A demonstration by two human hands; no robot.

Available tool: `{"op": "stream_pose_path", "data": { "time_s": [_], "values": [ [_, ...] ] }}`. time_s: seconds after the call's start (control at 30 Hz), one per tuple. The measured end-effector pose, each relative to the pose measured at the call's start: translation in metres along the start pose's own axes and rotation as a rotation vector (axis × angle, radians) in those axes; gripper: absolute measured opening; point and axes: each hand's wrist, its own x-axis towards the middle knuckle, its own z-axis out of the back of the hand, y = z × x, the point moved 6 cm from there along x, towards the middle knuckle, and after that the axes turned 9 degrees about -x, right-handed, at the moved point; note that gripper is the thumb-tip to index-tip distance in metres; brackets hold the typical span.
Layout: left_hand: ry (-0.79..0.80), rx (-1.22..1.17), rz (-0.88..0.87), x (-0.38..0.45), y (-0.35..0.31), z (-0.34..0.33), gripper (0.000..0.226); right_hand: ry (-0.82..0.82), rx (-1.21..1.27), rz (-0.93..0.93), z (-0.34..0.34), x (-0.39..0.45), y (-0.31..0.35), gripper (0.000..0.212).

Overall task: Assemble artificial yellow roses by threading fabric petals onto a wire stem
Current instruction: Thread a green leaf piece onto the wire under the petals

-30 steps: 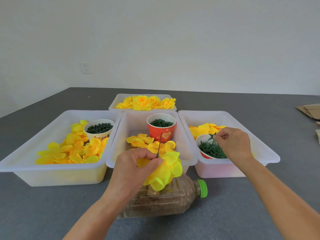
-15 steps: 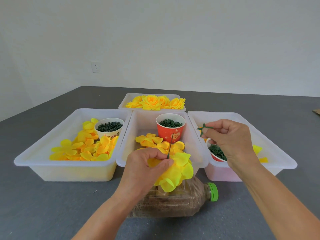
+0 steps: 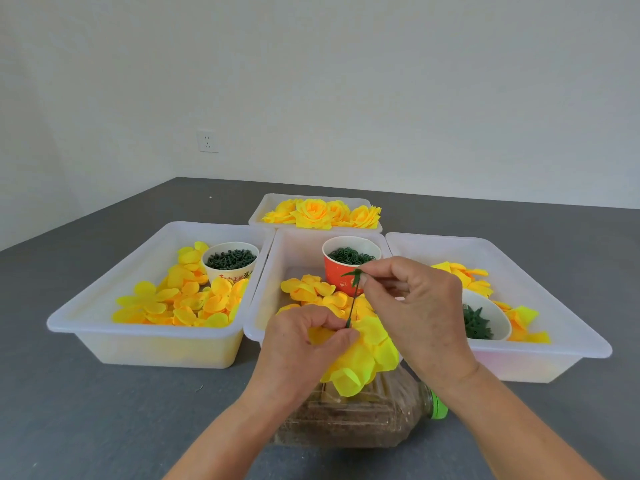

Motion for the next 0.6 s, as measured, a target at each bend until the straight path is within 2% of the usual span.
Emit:
{"op": "stream_pose_path", "data": {
  "time_s": [0.2, 0.4, 0.5, 0.6],
  "values": [
    [-0.008, 0.004, -0.016, 0.000, -0.001, 0.000, 0.009, -0.015, -0.032, 0.207, 0.003, -0.007, 0.011, 0.008],
    [-0.009, 0.016, -0.044, 0.000, -0.003, 0.001, 0.010, -0.056, -0.291, 0.509, 0.002, -0.015, 0.022, 0.007],
    [-0.010, 0.037, -0.057, 0.000, -0.003, 0.001, 0.015, -0.014, -0.377, 0.571, -0.005, -0.023, 0.021, 0.006],
    [-0.011, 0.048, -0.071, 0.000, -0.004, 0.001, 0.017, -0.002, -0.388, 0.550, -0.007, -0.029, 0.018, 0.006]
  ]
}}
